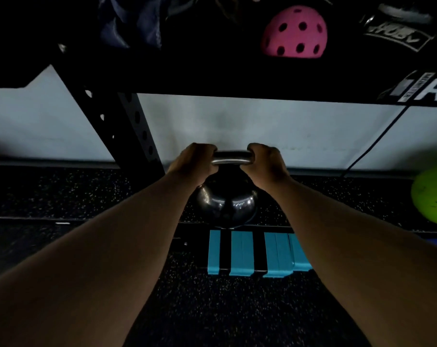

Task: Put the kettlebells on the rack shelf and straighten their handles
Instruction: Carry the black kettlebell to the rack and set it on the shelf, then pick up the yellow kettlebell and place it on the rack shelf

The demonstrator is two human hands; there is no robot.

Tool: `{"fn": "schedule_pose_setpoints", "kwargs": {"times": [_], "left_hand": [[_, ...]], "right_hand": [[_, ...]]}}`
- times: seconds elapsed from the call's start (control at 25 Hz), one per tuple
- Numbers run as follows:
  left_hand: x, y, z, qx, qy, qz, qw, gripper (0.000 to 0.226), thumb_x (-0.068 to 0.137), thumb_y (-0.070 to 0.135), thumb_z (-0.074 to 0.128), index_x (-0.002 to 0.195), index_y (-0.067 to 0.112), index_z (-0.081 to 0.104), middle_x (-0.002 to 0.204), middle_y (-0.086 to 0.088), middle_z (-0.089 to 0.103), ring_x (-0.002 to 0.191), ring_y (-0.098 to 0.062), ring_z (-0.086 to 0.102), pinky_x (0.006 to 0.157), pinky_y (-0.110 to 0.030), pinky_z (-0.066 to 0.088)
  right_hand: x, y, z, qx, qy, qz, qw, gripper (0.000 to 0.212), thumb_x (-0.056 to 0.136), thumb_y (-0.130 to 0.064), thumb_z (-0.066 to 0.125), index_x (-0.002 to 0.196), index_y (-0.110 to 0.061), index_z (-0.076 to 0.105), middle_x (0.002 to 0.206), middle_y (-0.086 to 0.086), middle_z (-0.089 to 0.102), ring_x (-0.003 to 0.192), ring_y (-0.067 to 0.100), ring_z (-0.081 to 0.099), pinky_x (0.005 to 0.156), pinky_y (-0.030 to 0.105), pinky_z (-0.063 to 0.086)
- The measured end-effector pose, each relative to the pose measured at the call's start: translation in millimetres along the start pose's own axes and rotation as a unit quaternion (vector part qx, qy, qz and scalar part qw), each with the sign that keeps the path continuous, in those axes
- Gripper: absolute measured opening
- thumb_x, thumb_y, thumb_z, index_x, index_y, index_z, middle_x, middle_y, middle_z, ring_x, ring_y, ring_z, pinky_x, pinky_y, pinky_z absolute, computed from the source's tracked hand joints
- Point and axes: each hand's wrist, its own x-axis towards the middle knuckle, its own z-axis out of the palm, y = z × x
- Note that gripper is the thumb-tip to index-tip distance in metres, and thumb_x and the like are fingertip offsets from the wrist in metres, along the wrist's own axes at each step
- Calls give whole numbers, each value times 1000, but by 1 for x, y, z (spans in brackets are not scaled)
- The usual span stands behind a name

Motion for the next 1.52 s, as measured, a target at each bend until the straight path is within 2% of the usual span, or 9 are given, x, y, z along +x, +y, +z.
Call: {"fn": "schedule_pose_setpoints", "kwargs": {"times": [0.24, 0.44, 0.6, 0.76, 0.88, 1.0, 1.2, 1.32, 1.52], "left_hand": [[19, 2, 6, -20, -4, -9, 1000, 24, 86, 24, 66, 106, 12, 62, 93, -12, 68, 76, -27, 65, 68, -37, 54], [27, 9, 10, -24, 12, -30, 999, 23, 85, 24, 65, 105, 12, 61, 97, -13, 67, 85, -31, 65, 80, -42, 55], [26, 7, 9, -23, 23, -28, 999, 31, 86, 19, 65, 113, 10, 52, 105, -16, 65, 87, -31, 62, 76, -42, 54], [8, -4, 12, -90, 17, -9, 996, 65, 81, 16, 70, 137, 18, 37, 131, -18, 52, 103, -29, 57, 80, -33, 45], [-23, -31, 15, -109, 39, -67, 991, 85, 76, 15, 75, 146, 21, 25, 138, -20, 44, 115, -34, 54, 88, -36, 45], [-70, -53, 19, -79, 19, -101, 992, 78, 76, 17, 74, 142, 18, 32, 138, -18, 48, 122, -32, 53, 95, -37, 46], [-155, -63, 26, -36, -66, -107, 991, 58, 82, 24, 68, 135, 26, 45, 133, -6, 58, 108, -21, 60, 91, -37, 51], [-214, -73, 30, -19, -86, -105, 991, 45, 83, 25, 65, 126, 27, 54, 128, -1, 61, 99, -17, 63, 88, -41, 55], [-342, -97, 46, 43, -160, -79, 983, 38, 86, 24, 61, 124, 26, 58, 129, -2, 60, 111, -23, 59, 90, -42, 53]], "right_hand": [[20, 8, 1, -12, -22, 17, 1000, 5, 83, -15, 61, 81, -11, 58, 73, 8, 59, 70, 31, 59, 62, 33, 43], [29, 16, -1, -37, -42, 41, 998, 21, 86, -18, 60, 102, -5, 62, 98, 18, 68, 92, 36, 62, 68, 32, 40], [35, 13, -6, -50, -92, 48, 993, 29, 87, -22, 60, 113, -10, 56, 107, 16, 65, 90, 31, 58, 69, 33, 38], [27, 14, -14, -84, -115, -11, 990, 49, 83, -25, 67, 126, -19, 46, 122, 14, 54, 106, 32, 54, 78, 36, 42], [12, 5, -17, -140, -49, -101, 984, 52, 81, -24, 64, 129, -25, 43, 128, 11, 44, 117, 34, 44, 91, 41, 39], [-18, -13, -10, -162, -17, -205, 965, 47, 79, -24, 63, 124, -21, 48, 128, 10, 44, 119, 34, 42, 97, 44, 38], [-92, -37, 16, -165, -76, -261, 948, 44, 80, -24, 64, 122, -17, 55, 124, 11, 51, 124, 36, 43, 101, 51, 39], [-154, -48, 39, -140, -111, -252, 951, 40, 82, -26, 63, 121, -18, 55, 117, 9, 54, 118, 33, 47, 97, 48, 43], [-286, -64, 88, -105, -216, -170, 956, 33, 89, -31, 60, 120, -25, 52, 117, 3, 55, 114, 28, 54, 91, 46, 49]]}}
